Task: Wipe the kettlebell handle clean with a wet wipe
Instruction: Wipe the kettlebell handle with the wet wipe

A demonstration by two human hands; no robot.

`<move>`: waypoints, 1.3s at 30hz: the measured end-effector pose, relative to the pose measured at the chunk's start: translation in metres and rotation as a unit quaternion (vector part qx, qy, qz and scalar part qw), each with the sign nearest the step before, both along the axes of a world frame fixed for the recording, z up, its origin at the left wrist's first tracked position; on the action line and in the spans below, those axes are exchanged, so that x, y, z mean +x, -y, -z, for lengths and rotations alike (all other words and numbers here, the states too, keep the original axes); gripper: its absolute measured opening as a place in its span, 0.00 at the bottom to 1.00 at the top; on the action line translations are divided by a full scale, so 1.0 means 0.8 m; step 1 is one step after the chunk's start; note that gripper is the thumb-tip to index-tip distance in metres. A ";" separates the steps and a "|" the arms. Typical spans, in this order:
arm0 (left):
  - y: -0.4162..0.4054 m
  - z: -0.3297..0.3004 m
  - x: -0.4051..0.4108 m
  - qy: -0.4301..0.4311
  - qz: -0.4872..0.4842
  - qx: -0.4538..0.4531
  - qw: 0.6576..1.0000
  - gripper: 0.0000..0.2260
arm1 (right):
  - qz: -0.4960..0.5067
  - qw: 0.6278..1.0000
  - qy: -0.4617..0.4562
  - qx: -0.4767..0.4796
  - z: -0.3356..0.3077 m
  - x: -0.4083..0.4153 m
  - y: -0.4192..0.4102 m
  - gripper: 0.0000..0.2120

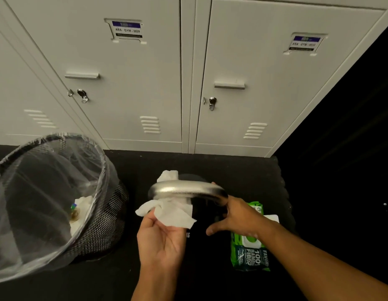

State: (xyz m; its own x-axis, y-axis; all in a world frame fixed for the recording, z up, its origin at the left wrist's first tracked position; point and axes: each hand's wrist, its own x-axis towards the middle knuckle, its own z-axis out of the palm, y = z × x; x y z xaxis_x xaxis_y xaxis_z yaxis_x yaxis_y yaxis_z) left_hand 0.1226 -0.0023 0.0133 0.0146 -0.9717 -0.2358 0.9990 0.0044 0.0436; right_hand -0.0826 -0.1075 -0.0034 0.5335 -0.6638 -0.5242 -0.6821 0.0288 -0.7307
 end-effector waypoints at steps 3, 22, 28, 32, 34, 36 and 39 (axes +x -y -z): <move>0.016 -0.040 -0.006 -0.099 -0.030 0.141 0.985 0.23 | -0.010 1.000 -0.024 -0.014 -0.002 0.001 0.002 0.55; 0.007 -0.065 -0.032 -0.012 -0.024 0.211 0.977 0.24 | -0.009 0.998 -0.042 -0.036 -0.001 0.000 0.003 0.54; 0.000 -0.076 -0.056 0.078 0.005 0.196 0.977 0.21 | -0.010 0.998 -0.034 -0.051 -0.002 -0.003 0.002 0.49; 0.010 -0.076 -0.058 0.165 0.032 0.207 0.964 0.21 | -0.034 0.997 -0.042 -0.060 -0.009 -0.002 0.006 0.41; 0.018 -0.077 -0.058 0.176 0.034 0.210 0.961 0.21 | -0.043 0.996 -0.051 -0.060 -0.009 -0.002 0.008 0.38; 0.014 -0.075 -0.059 0.195 0.051 0.215 0.956 0.20 | -0.044 0.996 -0.058 -0.058 -0.009 -0.003 0.010 0.36; 0.007 -0.075 -0.055 0.215 0.062 0.216 0.950 0.21 | -0.048 0.996 -0.062 -0.053 -0.010 -0.003 0.011 0.36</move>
State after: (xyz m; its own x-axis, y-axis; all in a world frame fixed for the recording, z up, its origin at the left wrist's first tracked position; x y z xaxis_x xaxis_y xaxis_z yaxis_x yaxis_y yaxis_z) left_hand 0.0787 -0.0082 0.0737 0.0908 -0.7859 -0.6117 0.8802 -0.2240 0.4184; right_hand -0.0847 -0.1165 0.0047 0.5331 -0.6673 -0.5201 -0.7630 -0.1138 -0.6363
